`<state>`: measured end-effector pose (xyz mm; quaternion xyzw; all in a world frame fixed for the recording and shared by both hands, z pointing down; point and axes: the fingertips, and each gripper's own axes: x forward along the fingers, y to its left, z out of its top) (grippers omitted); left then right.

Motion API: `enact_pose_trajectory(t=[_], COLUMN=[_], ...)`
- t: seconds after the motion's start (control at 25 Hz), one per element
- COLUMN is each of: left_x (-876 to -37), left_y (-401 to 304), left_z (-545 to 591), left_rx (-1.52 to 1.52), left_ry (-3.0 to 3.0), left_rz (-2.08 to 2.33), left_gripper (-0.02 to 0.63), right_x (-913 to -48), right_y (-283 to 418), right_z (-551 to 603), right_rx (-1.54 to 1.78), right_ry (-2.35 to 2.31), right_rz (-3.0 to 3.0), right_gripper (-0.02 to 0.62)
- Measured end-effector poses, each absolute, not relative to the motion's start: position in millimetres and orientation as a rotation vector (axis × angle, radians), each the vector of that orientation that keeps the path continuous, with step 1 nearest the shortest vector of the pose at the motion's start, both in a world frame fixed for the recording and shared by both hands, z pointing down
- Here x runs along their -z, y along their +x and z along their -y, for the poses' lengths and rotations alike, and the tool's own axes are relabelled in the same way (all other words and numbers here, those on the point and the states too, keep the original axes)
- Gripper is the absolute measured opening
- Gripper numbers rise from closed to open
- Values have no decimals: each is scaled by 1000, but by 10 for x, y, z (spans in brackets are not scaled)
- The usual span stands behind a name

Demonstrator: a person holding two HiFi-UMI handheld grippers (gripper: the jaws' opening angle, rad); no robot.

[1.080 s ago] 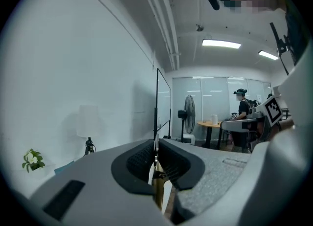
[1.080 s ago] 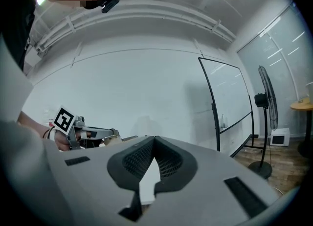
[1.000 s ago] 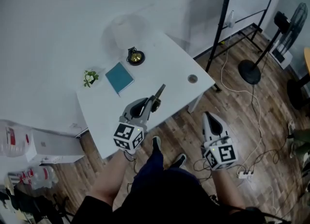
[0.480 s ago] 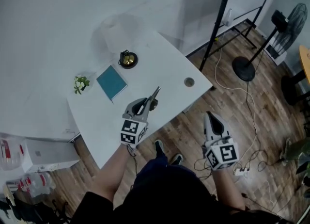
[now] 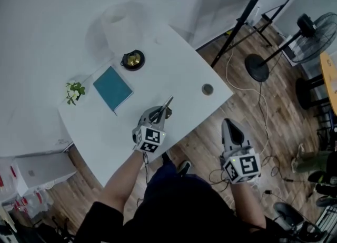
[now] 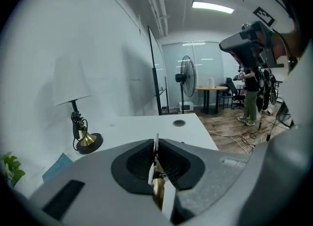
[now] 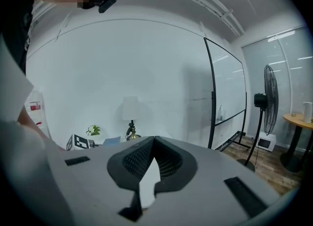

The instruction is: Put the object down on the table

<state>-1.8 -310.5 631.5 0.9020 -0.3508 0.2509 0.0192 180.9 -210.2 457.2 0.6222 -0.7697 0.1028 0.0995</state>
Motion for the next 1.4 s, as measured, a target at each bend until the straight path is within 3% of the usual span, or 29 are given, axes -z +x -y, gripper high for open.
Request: enact_pose_trajectory(t=[1.0, 1.4], left_x=[-7119, -7136], left_y=[-68, -120], left_z=[3127, 3049], left_rx=[-1144, -1136], left_ry=[2954, 2880], left_rz=[931, 914], left_gripper=[37, 155], right_x=[-5067, -5055], right_y=[1121, 1212], right_z=[2389, 2385], right_rx=[-454, -465], right_ry=[1679, 1703], right_rz=[2228, 2244], right_gripper=[5, 6])
